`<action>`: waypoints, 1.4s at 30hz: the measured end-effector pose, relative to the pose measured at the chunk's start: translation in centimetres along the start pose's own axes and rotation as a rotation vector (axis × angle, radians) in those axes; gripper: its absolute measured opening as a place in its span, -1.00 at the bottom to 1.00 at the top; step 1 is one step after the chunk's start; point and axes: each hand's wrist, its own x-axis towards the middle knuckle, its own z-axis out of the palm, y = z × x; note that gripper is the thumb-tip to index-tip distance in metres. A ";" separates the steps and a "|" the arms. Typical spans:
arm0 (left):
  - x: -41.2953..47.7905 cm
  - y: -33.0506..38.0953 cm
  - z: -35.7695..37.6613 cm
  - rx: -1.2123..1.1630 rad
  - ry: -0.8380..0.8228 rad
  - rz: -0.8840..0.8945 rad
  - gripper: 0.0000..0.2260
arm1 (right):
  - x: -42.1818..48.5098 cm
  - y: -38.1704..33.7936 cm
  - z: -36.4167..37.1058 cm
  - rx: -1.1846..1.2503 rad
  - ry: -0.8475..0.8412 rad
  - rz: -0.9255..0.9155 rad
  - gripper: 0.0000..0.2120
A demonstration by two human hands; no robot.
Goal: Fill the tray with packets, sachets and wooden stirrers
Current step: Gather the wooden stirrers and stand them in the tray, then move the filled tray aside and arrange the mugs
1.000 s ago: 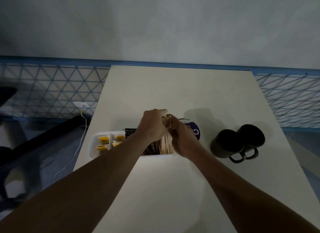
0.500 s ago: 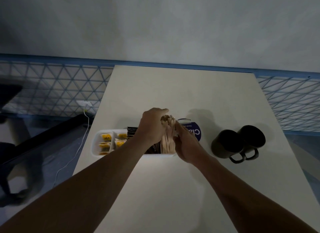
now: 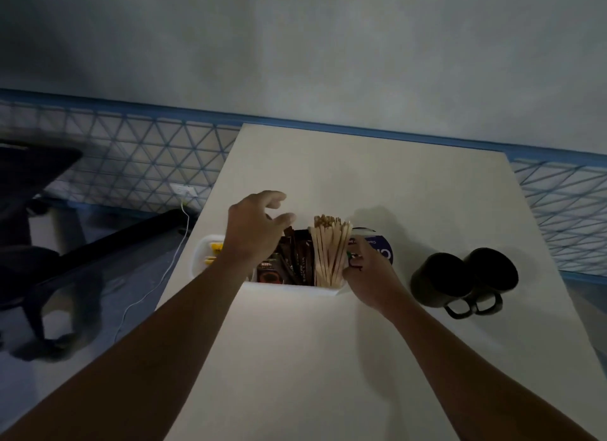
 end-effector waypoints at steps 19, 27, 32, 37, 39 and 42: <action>-4.5 -12.8 -2.5 0.039 -0.151 -0.328 0.11 | -1.2 0.7 3.9 0.091 0.049 0.004 -0.18; -4.6 -14.8 -3.1 -0.109 -0.104 -0.332 -0.43 | -1.5 0.2 5.0 0.095 0.135 0.032 -0.19; -3.5 -15.8 -3.3 -0.169 -0.118 -0.299 -0.44 | -1.4 0.0 5.4 0.094 0.173 0.049 -0.21; -0.4 -15.4 -3.7 -0.201 -0.134 -0.270 -0.43 | 0.3 -1.4 4.6 0.091 0.206 0.045 -0.17; 1.1 -15.1 -3.8 -0.230 -0.137 -0.262 -0.39 | 1.4 -2.3 3.9 0.080 0.222 0.035 -0.19; 4.1 -14.3 -3.9 -0.259 -0.125 -0.245 -0.39 | 3.6 -3.8 2.6 0.075 0.259 0.024 -0.21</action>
